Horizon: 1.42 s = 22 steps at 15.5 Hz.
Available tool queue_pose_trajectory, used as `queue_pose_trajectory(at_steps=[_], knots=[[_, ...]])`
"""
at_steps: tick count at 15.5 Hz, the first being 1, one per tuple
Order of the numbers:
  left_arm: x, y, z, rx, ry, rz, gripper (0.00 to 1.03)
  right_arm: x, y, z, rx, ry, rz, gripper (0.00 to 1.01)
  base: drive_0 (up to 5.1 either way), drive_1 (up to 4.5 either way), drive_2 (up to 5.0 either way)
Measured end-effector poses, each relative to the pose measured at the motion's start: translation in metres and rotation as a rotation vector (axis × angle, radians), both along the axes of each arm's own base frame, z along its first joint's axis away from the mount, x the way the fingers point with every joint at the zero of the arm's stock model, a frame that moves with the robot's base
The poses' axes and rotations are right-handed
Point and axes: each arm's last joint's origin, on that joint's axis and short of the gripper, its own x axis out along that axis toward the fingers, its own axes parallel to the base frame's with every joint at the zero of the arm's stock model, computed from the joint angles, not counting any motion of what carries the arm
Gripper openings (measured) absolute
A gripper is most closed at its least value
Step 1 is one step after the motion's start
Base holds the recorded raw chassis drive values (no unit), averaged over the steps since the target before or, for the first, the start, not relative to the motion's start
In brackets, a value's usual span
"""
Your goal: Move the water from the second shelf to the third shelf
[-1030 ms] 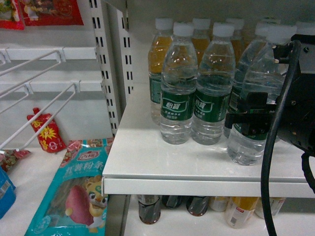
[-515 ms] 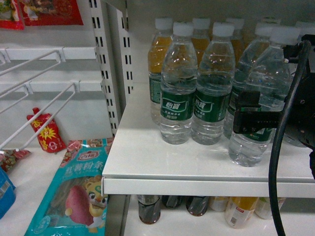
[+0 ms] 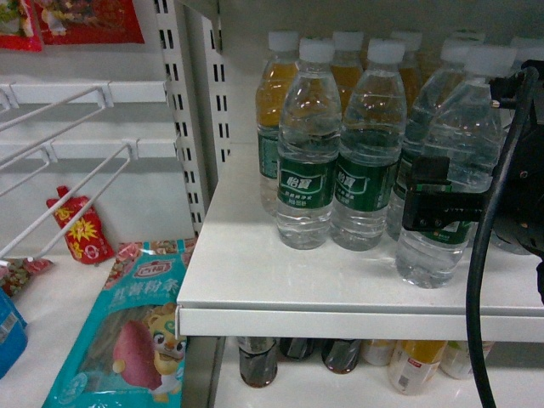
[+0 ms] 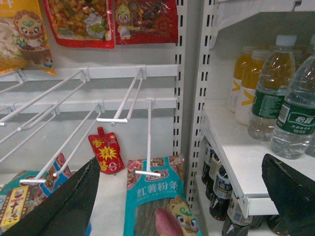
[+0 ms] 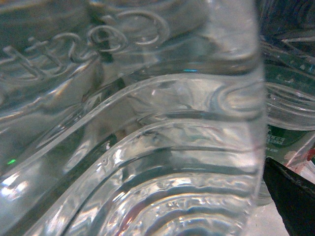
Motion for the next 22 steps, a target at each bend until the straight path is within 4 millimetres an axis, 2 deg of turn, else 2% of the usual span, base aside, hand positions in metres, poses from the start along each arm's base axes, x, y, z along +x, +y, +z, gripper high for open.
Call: queue_pose_trajectory(at_steps=[6,15,18,22], knots=[[0.0,0.0,0.0,0.0,0.0,0.0,0.98,-0.01,-0.01,0.009,0.014,-0.001,0.014,0.98,0.0,0.0,0.0],[0.0,0.0,0.0,0.0,0.0,0.0,0.98,-0.019,-0.01,0.012,0.02,0.037,0.064,0.98,0.0,0.0,0.0],[0.0,0.0,0.0,0.0,0.0,0.0,0.98,-0.022,-0.008,0.01,0.001,0.057,0.077,0.98,0.0,0.0,0.0],[0.0,0.0,0.0,0.0,0.0,0.0,0.98,-0.034,-0.011,0.017,-0.058,0.04,0.108,0.98,0.0,0.0,0.0]])
